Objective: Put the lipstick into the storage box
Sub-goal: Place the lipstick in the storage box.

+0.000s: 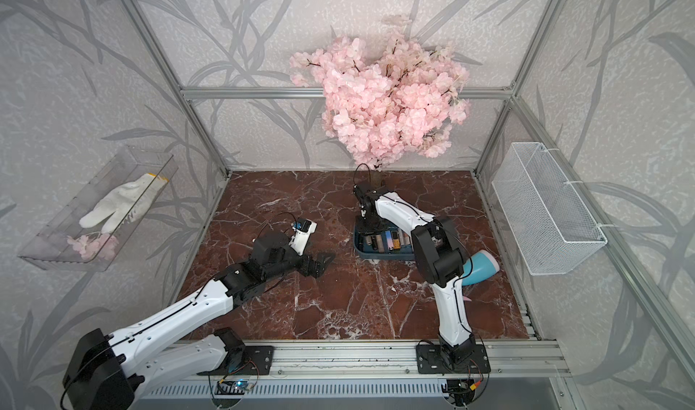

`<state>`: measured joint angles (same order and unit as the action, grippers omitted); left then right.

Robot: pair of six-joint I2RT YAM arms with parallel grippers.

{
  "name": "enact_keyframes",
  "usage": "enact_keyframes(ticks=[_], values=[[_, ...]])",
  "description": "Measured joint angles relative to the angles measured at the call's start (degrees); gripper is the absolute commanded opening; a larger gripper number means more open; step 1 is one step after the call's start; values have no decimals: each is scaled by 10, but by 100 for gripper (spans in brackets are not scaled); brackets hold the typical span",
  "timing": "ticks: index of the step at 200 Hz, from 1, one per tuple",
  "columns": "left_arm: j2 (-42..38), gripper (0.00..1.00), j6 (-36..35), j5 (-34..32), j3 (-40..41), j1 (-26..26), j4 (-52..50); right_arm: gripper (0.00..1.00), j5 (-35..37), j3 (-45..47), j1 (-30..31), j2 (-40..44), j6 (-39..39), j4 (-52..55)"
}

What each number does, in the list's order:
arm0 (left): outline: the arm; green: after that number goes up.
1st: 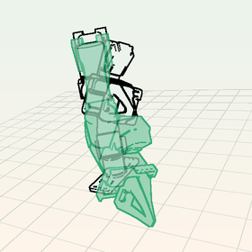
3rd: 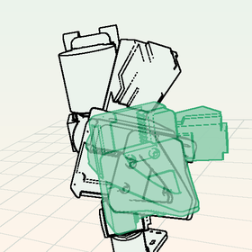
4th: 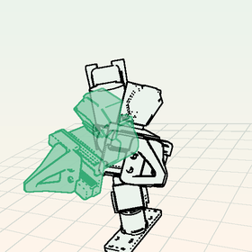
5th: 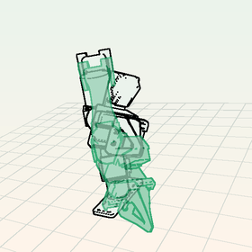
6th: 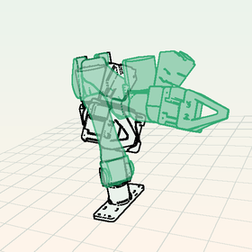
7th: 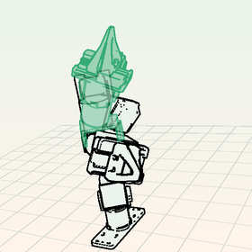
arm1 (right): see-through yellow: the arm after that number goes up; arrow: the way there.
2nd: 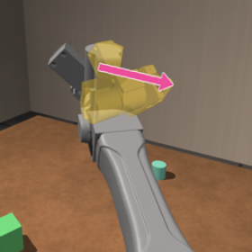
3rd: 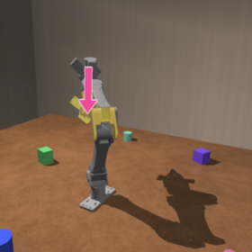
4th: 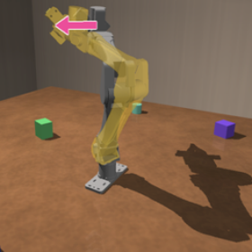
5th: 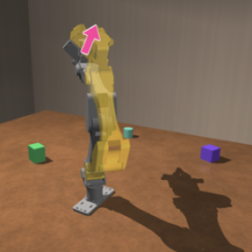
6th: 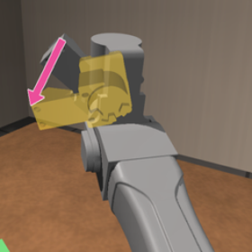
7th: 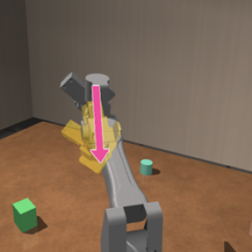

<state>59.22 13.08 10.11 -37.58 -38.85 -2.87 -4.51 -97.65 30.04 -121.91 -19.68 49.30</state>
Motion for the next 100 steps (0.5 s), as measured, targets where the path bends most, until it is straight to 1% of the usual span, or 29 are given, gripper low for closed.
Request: enact_keyframes(ticks=[28,100], values=[[0,100,0,-3,0,3,-1,27,-2,-5,0,-18,2,0],[0,100,6,-12,0,14,-5,36,-4,-16,-4,-31,11,-2]])
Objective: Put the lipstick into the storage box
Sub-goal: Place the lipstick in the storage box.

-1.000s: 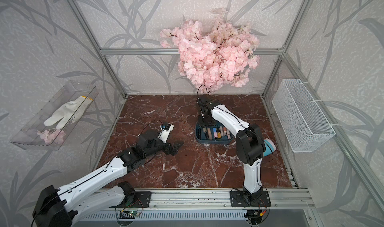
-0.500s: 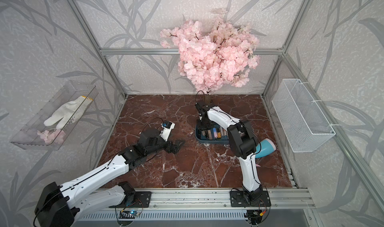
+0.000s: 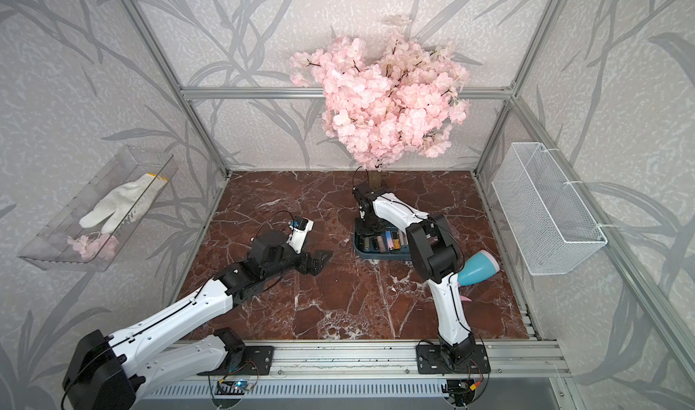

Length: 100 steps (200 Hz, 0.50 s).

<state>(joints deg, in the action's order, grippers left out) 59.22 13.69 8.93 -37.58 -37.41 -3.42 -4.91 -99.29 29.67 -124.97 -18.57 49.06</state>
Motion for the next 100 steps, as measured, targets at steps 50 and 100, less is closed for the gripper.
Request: enact_keyframes(ticks=[50,100], values=[[0,100,12,-5,0,3,0,41,4,0,-2,-1,2,0],[-4,100,16,-16,0,5,-1,43,4,0,-2,1,2,0]])
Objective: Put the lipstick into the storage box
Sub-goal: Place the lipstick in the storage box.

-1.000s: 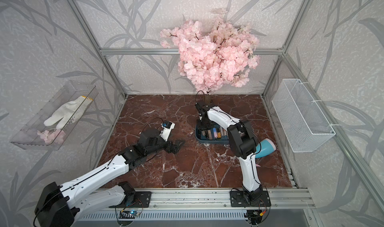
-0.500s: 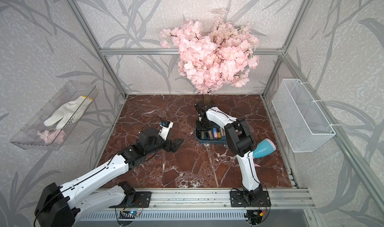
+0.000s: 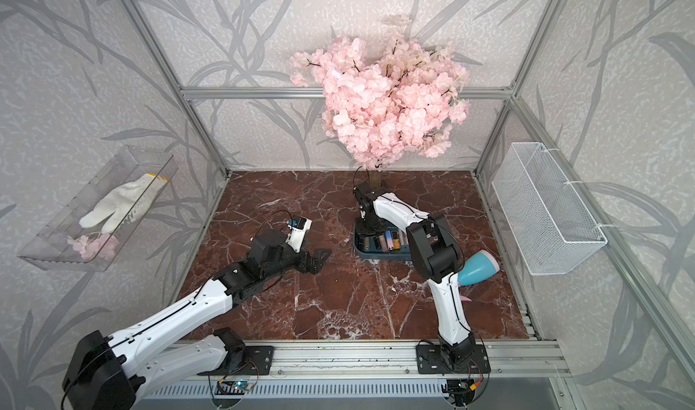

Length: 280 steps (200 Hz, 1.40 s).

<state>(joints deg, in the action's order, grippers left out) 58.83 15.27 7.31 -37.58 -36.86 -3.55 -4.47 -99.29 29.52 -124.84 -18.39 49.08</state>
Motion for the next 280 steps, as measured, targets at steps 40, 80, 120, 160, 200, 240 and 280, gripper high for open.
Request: enact_keyframes(ticks=[40,80,120,160,200,240,280], values=[[-19,100,13,-35,-1,14,-31,43,0,2,4,23,-4,0],[-40,100,54,-101,-53,75,-144,43,1,26,23,77,-18,-12],[-11,100,90,-115,-134,167,-275,43,0,70,46,134,-43,-29],[72,100,104,-119,-184,204,-386,43,8,108,51,189,-56,-31],[171,100,98,-104,-223,243,-450,44,16,145,51,275,-63,-32],[266,100,66,-89,-284,258,-484,43,18,181,51,341,-73,-39],[355,99,41,-78,-297,268,-483,44,20,199,51,359,-77,-40]])
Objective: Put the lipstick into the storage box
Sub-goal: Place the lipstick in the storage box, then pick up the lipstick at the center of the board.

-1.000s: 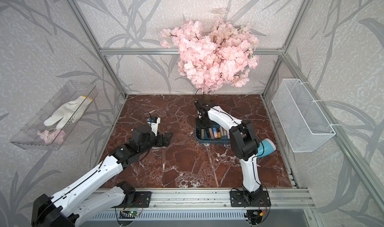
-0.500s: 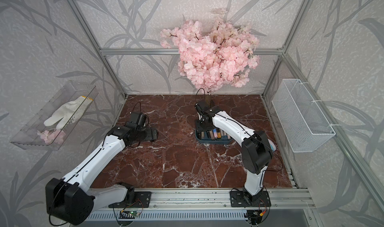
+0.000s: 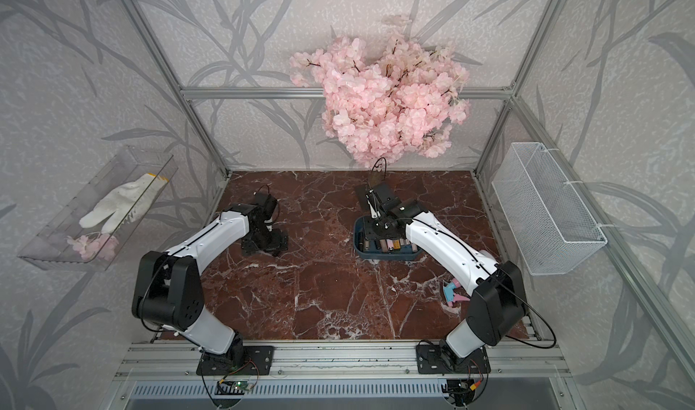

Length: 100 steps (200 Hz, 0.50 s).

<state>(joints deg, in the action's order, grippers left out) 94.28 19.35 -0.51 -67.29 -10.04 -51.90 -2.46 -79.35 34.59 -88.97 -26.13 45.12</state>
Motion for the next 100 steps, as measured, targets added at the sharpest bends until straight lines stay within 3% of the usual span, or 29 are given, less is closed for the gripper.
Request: enact_keyframes(ticks=[100], values=[[112,91,-45,1,-67,14,18,44,15,5,-11,38,0,-3]])
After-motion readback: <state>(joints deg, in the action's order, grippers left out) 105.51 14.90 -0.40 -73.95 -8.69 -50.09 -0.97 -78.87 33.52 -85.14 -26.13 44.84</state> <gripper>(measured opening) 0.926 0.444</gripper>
